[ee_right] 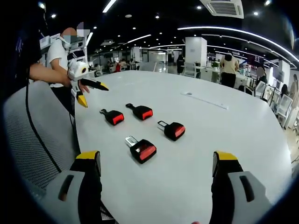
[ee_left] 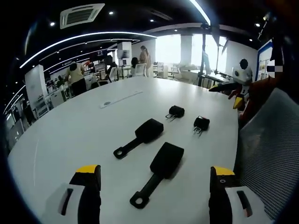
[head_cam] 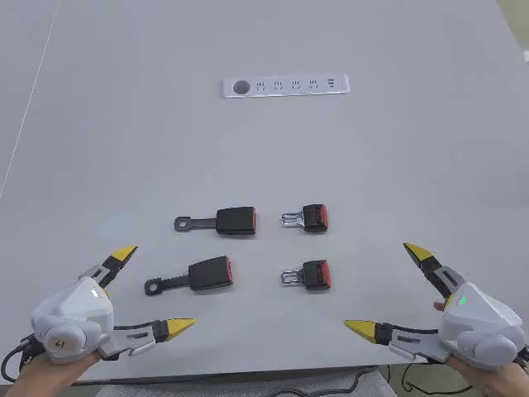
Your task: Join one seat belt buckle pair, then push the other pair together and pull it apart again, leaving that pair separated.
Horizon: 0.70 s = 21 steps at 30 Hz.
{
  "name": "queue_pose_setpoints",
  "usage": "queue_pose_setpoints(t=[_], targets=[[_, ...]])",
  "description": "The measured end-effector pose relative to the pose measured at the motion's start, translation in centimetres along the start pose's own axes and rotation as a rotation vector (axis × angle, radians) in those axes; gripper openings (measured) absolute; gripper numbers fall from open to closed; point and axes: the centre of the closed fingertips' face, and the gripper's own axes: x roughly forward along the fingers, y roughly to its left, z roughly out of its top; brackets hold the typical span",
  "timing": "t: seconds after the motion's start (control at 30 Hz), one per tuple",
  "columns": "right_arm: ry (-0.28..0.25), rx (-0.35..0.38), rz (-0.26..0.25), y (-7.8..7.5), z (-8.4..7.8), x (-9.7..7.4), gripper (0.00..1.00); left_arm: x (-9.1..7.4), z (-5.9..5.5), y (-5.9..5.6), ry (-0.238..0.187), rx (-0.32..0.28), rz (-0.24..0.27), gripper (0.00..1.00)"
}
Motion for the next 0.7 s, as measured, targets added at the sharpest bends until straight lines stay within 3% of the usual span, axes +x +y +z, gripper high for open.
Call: queue_pose_setpoints(t=[0.7], targets=[[0.003,-0.012,-0.001,-0.26,0.06,-0.22,1.0,0.09,0.13,-0.25,0.004,0.009,-0.006,0.97]])
